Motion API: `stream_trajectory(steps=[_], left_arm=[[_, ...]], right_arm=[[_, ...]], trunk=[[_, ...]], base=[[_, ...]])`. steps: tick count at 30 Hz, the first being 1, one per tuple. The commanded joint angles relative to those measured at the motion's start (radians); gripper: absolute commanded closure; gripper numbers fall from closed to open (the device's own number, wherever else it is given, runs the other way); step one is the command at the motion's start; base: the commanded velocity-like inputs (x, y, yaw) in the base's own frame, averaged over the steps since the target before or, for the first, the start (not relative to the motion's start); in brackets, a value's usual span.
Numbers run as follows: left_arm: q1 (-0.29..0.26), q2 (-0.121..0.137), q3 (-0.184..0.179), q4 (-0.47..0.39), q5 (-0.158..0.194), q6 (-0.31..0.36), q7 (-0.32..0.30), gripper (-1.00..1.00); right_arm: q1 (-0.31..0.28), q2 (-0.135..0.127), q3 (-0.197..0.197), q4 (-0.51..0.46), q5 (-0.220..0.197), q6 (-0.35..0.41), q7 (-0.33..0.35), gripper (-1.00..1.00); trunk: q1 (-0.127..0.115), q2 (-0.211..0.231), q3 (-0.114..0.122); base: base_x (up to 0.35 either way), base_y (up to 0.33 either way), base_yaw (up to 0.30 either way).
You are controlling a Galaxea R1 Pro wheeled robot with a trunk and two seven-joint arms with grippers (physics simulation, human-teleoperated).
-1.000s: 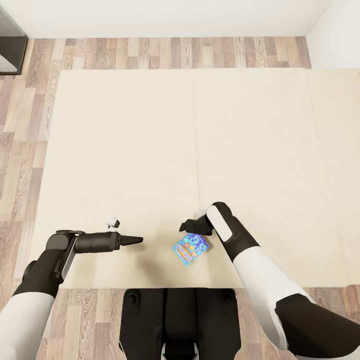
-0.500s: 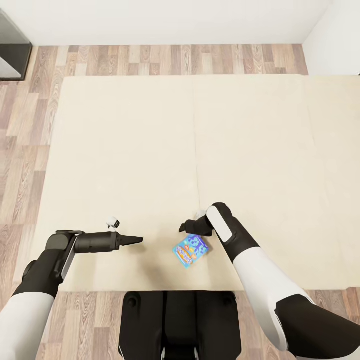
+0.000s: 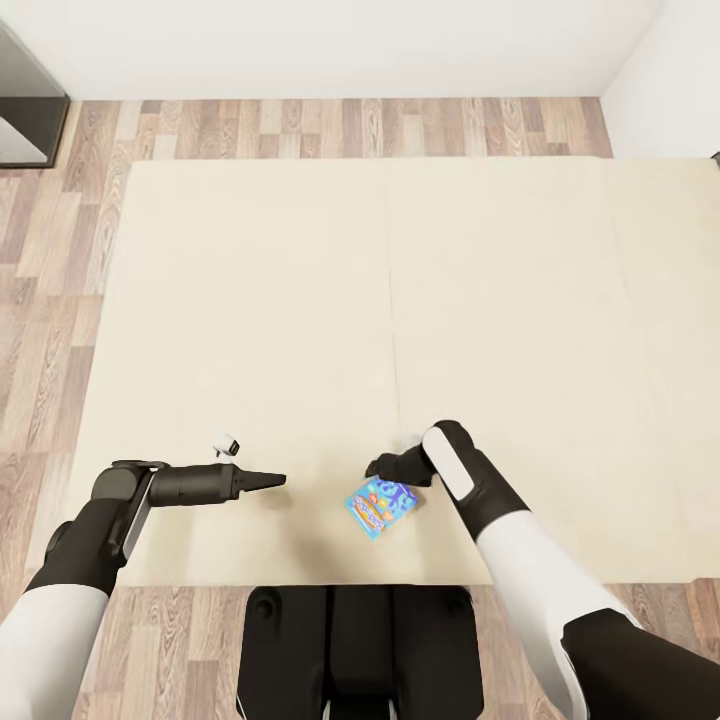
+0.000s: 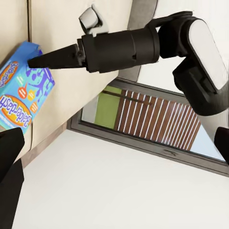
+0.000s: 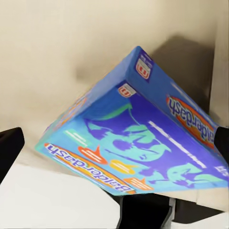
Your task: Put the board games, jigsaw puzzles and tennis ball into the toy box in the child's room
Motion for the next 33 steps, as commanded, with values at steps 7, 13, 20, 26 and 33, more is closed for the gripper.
stream_trajectory(steps=[7,13,20,26,33], left_arm=[[0.000,-0.001,0.000,-0.001,-0.004,0.010,-0.005,-1.00],[0.000,0.000,0.002,-0.001,-0.004,0.010,-0.005,-1.00],[0.000,0.000,0.002,-0.001,-0.004,0.010,-0.005,-1.00],[0.000,-0.001,0.000,-0.001,-0.004,0.010,-0.005,-1.00],[0.000,-0.001,-0.001,-0.002,-0.004,0.010,-0.005,-1.00]], right_arm=[[0.093,-0.075,0.009,-0.064,-0.002,-0.078,0.045,-1.00],[0.168,-0.100,0.059,-0.188,0.002,-0.132,0.091,-1.00],[0.222,-0.103,0.141,-0.277,0.003,-0.187,0.097,-1.00],[0.246,-0.097,0.189,-0.308,0.003,-0.202,0.095,-1.00],[0.250,-0.103,0.197,-0.329,0.003,-0.205,0.096,-1.00]], trunk=[[0.001,-0.002,0.000],[0.001,-0.002,0.000],[0.001,-0.002,0.000],[0.001,-0.002,0.000],[0.001,-0.002,0.000]], base=[[0.000,0.000,0.000],[0.000,0.000,0.000],[0.000,0.000,0.000],[0.000,0.000,0.000],[0.000,0.000,0.000]])
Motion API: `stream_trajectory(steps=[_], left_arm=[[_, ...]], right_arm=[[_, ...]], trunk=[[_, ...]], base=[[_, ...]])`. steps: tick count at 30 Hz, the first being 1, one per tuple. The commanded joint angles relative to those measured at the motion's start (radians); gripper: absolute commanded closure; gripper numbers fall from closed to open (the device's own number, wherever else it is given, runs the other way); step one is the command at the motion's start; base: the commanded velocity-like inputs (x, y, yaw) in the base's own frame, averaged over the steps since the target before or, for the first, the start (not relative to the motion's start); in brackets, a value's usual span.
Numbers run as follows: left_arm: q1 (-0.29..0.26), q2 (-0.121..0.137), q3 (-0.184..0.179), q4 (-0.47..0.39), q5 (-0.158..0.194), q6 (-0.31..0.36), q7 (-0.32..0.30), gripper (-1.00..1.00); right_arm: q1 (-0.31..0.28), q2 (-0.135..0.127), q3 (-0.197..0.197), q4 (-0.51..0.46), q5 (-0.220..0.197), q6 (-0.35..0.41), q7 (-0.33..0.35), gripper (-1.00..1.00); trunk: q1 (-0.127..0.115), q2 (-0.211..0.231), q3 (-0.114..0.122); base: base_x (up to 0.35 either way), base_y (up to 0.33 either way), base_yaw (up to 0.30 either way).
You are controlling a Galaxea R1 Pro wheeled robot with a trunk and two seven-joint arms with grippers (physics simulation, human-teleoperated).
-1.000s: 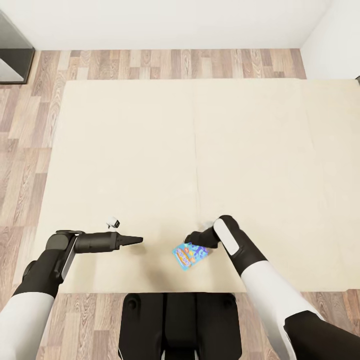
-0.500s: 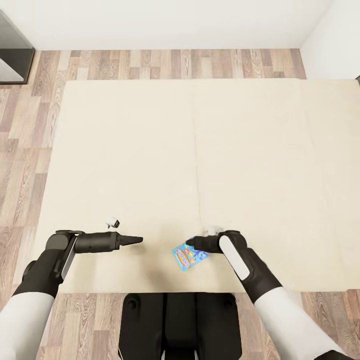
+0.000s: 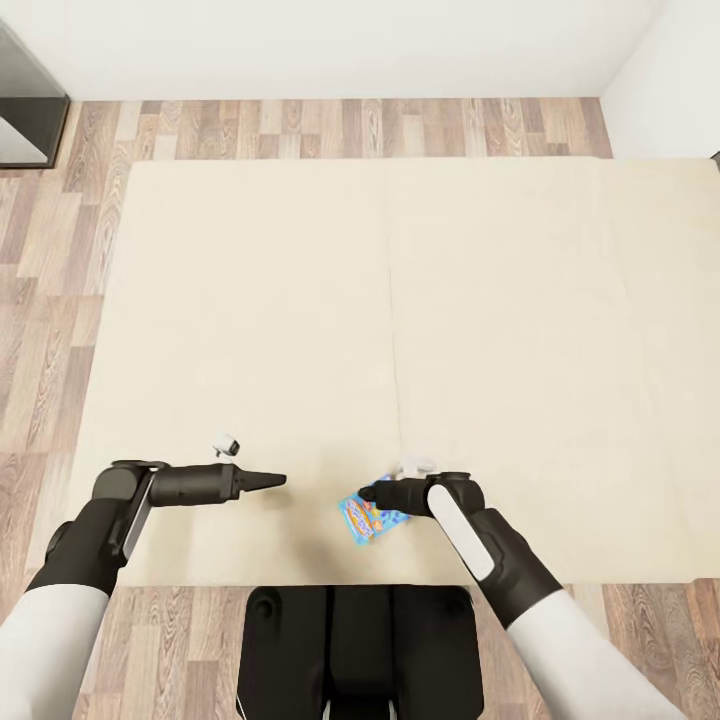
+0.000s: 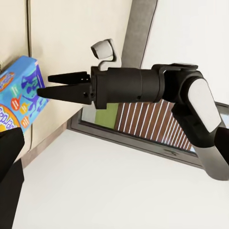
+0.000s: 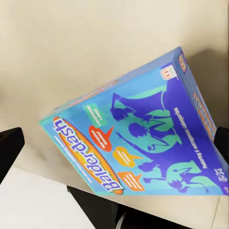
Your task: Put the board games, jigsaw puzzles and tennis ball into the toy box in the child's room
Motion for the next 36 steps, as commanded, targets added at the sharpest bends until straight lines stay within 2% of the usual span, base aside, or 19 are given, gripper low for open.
stream_trajectory(steps=[1,6,11,16,25,30,36], left_arm=[[0.000,0.000,0.003,-0.001,-0.004,0.011,-0.005,-1.00],[-0.001,0.015,0.011,-0.001,-0.002,0.015,-0.005,-1.00],[-0.001,0.046,0.016,-0.001,-0.001,0.017,-0.005,-1.00],[0.003,0.056,0.016,-0.002,-0.001,0.012,-0.005,-1.00],[0.004,0.059,0.022,-0.004,-0.001,0.011,-0.005,-1.00],[0.004,0.059,0.024,-0.005,0.000,0.011,-0.005,-1.00],[0.004,0.060,0.024,-0.005,0.000,0.011,-0.005,-1.00]], right_arm=[[0.001,0.000,0.002,-0.002,-0.010,0.001,-0.010,-1.00],[0.019,-0.004,0.001,-0.003,-0.009,0.001,-0.011,-1.00],[0.038,-0.017,0.000,-0.007,-0.009,-0.001,-0.012,-1.00],[0.042,-0.024,0.001,-0.008,-0.009,-0.002,-0.013,-1.00],[0.044,-0.032,0.001,-0.006,-0.009,-0.010,-0.014,-1.00],[0.044,-0.033,0.003,0.000,-0.009,-0.065,-0.012,-1.00],[0.045,-0.033,0.004,0.001,-0.009,-0.087,-0.012,-1.00]], trunk=[[0.001,-0.002,-0.001],[0.001,-0.002,-0.001],[0.001,-0.002,-0.001],[0.001,-0.002,-0.001],[0.001,-0.002,-0.001],[0.001,-0.002,-0.001],[0.001,-0.002,-0.001]], base=[[0.000,0.000,0.000],[0.000,0.000,0.000],[0.000,0.000,0.000],[0.000,0.000,0.000],[0.000,0.000,0.000],[0.000,0.000,0.000],[0.000,0.000,0.000]])
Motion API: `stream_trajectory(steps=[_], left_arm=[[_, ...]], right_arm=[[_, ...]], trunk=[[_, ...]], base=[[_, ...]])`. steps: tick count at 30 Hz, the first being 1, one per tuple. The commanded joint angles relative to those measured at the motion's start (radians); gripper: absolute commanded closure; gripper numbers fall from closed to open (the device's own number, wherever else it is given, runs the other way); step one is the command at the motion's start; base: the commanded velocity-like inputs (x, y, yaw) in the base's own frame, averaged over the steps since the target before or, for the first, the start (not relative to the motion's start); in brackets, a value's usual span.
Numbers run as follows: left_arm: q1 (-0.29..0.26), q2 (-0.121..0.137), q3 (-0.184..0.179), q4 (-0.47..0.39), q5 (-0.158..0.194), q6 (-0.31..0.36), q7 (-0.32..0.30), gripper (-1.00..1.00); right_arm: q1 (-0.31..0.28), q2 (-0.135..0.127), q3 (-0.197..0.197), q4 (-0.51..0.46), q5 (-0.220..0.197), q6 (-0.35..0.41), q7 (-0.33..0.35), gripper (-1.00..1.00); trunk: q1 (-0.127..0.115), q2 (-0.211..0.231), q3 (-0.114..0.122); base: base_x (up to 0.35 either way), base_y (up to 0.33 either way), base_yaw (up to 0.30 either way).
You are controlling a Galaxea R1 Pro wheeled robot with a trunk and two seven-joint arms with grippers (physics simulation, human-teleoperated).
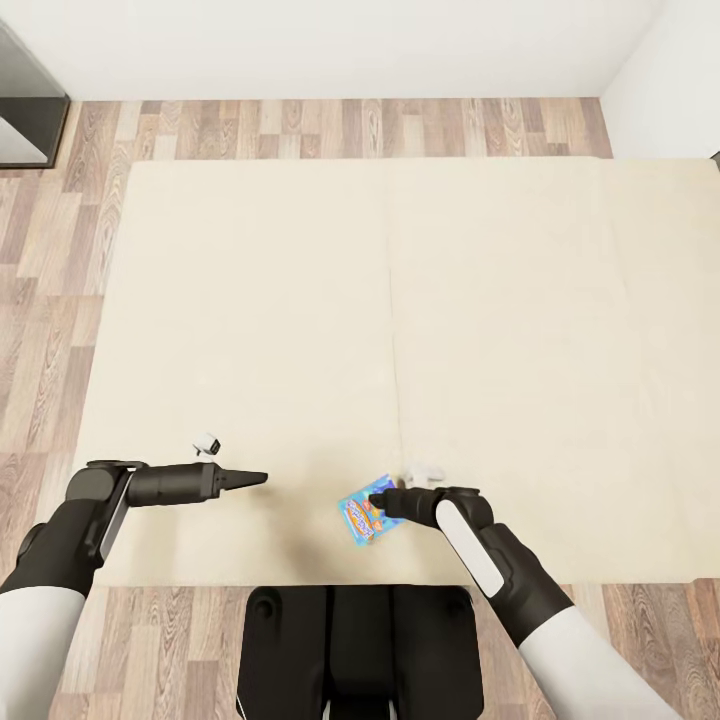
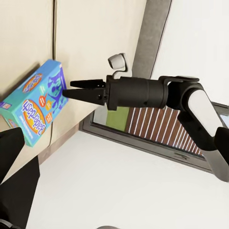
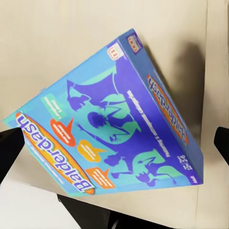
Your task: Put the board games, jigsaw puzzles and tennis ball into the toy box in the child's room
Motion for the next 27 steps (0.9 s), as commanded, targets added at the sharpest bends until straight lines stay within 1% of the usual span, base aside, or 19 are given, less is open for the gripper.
stream_trajectory(steps=[1,16,23,24,27], left_arm=[[0.000,0.000,0.000,-0.001,-0.004,0.011,-0.005,-1.00],[0.000,-0.001,-0.001,-0.001,-0.004,0.011,-0.005,-1.00],[0.000,-0.001,-0.002,-0.001,-0.004,0.011,-0.005,-1.00],[0.000,-0.002,-0.002,-0.001,-0.004,0.011,-0.005,-1.00],[0.000,-0.002,-0.002,-0.001,-0.004,0.011,-0.005,-1.00]], right_arm=[[0.000,0.000,0.001,-0.001,-0.010,0.001,-0.010,-1.00],[0.001,0.000,0.002,0.001,-0.004,-0.006,-0.011,-1.00],[0.002,0.001,0.002,0.001,0.051,-0.006,-0.009,-1.00],[0.002,0.002,0.001,0.001,0.066,-0.007,-0.008,-1.00],[0.002,0.004,0.001,0.001,0.080,-0.007,-0.007,-1.00]], trunk=[[0.001,-0.002,-0.001],[0.001,-0.002,-0.001],[0.001,-0.002,-0.001],[0.001,-0.002,-0.001],[0.001,-0.002,0.000]], base=[[0.000,0.000,0.000],[0.000,0.000,0.000],[0.000,0.000,0.000],[0.000,0.000,0.000],[0.000,0.000,0.000]])
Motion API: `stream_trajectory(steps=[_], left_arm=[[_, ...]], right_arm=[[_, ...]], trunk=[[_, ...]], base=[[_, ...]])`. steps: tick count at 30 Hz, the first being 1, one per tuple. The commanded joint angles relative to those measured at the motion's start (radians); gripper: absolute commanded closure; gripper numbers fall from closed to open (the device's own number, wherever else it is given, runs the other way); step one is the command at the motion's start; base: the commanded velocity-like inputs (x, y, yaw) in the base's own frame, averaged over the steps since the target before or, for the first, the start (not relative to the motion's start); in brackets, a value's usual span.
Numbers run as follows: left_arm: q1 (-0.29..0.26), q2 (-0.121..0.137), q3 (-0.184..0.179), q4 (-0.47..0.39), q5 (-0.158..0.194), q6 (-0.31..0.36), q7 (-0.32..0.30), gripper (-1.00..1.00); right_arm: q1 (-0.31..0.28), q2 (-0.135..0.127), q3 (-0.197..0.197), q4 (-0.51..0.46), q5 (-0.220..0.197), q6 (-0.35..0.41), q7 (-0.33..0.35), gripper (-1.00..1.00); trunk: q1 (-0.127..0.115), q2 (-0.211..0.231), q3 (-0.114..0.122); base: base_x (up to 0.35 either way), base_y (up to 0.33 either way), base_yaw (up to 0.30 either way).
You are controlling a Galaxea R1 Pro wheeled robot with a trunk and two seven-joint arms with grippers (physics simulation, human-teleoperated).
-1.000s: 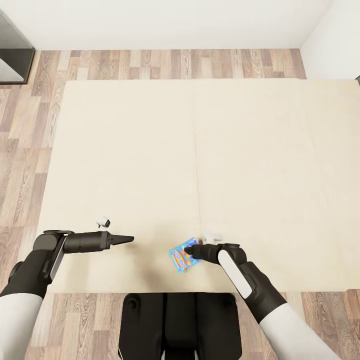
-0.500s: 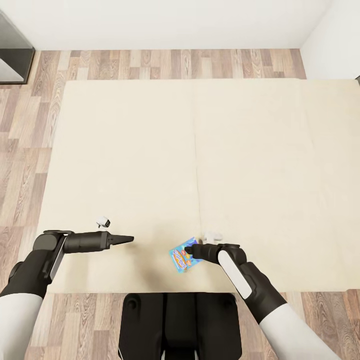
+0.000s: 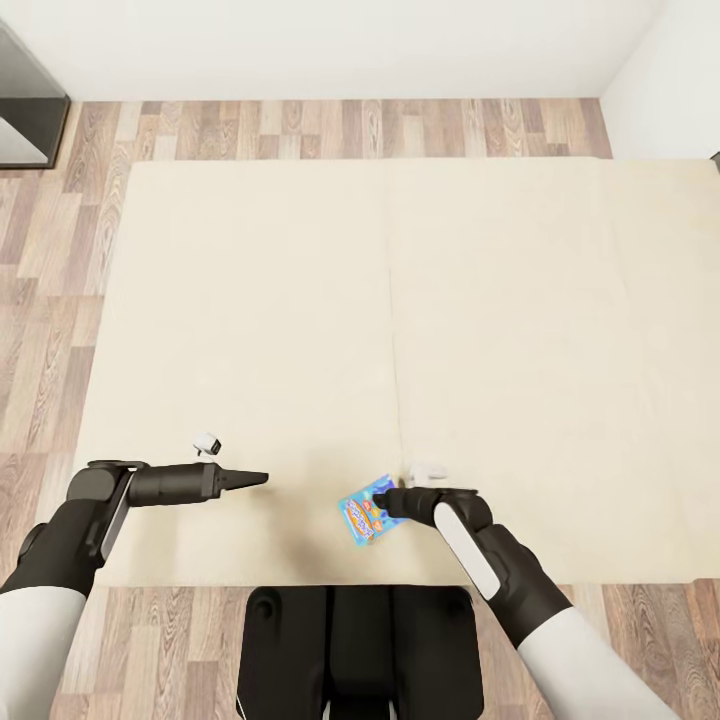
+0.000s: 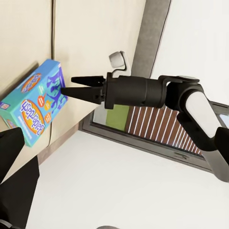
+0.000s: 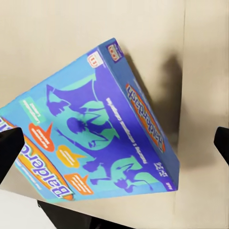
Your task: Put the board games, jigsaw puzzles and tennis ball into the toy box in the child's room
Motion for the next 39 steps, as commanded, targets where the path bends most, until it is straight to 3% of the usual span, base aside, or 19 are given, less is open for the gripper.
stream_trajectory(steps=[1,6,9,13,17,21,31,39], left_arm=[[0.000,0.000,0.000,-0.001,-0.004,0.011,-0.005,-1.00],[0.000,0.000,0.001,-0.001,-0.004,0.011,-0.005,-1.00],[0.000,0.001,0.002,-0.001,-0.004,0.011,-0.005,-1.00],[0.000,0.001,0.002,-0.001,-0.004,0.011,-0.005,-1.00],[0.000,0.001,0.002,-0.001,-0.004,0.011,-0.005,-1.00],[0.000,0.001,0.002,-0.001,-0.004,0.011,-0.005,-1.00],[0.000,0.001,0.003,-0.001,-0.004,0.011,-0.005,-1.00],[0.000,0.001,0.003,-0.001,-0.004,0.011,-0.005,-1.00]], right_arm=[[0.000,0.001,0.001,-0.001,-0.007,0.002,-0.009,-1.00],[0.000,0.007,0.002,0.006,0.003,-0.007,-0.008,-1.00],[0.000,0.008,0.008,0.029,0.004,-0.049,-0.007,-1.00],[0.000,0.009,0.047,0.077,0.004,-0.098,-0.002,-1.00],[-0.001,0.010,0.111,0.108,0.007,-0.121,0.013,-1.00],[-0.002,0.011,0.133,0.114,0.007,-0.129,0.020,-1.00],[-0.002,-0.003,0.143,0.119,0.006,-0.132,0.031,-1.00],[-0.002,-0.003,0.143,0.119,0.007,-0.133,0.083,-1.00]], trunk=[[0.001,-0.002,-0.001],[0.001,-0.002,0.005],[0.001,-0.002,0.009],[0.001,-0.002,0.011],[0.001,-0.002,0.012],[0.001,-0.002,0.012],[0.001,-0.002,0.012],[0.001,-0.002,0.012]], base=[[0.000,0.000,0.000],[0.000,0.000,0.000],[0.000,0.000,0.000],[0.000,0.000,0.000],[0.000,0.000,0.000],[0.000,0.000,0.000],[0.000,0.000,0.000],[0.000,0.000,0.000]])
